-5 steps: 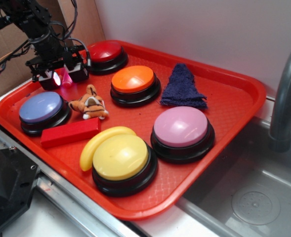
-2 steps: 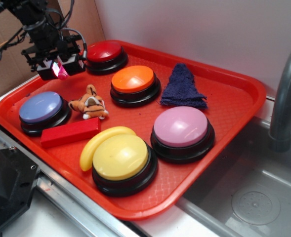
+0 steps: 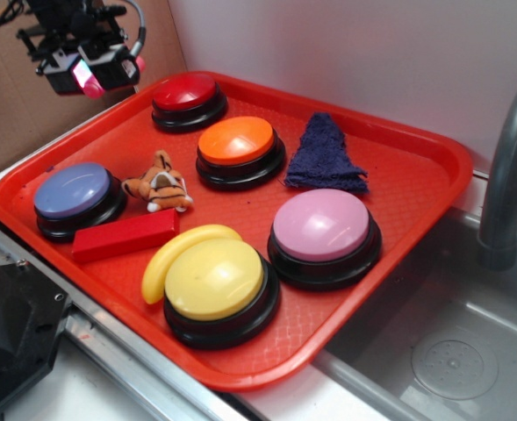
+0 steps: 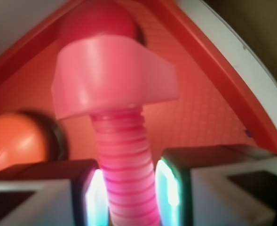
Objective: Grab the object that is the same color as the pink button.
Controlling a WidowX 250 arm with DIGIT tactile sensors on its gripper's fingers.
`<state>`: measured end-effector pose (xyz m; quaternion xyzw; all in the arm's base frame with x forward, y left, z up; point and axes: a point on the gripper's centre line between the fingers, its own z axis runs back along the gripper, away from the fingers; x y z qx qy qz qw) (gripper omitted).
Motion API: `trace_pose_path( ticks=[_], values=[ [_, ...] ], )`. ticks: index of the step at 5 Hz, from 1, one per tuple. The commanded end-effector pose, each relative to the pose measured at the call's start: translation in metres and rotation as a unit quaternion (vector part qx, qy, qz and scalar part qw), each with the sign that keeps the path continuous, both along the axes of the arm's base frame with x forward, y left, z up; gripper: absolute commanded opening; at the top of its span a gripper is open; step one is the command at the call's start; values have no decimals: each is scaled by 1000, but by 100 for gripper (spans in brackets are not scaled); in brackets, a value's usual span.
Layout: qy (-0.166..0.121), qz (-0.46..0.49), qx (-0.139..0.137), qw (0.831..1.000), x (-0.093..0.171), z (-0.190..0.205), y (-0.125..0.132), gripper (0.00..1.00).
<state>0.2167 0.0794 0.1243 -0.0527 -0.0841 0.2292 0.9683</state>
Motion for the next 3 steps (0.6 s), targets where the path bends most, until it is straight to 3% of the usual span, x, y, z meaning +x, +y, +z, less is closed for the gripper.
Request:
trace_pose_path(
  ticks=[1,2,3],
  values=[
    [5,-184,29,982,-10,57,-30,0],
    [16,-243,30,969,-11,58,-42,0],
    [9,-241,9,970,-13,56,-41,0]
  ],
)
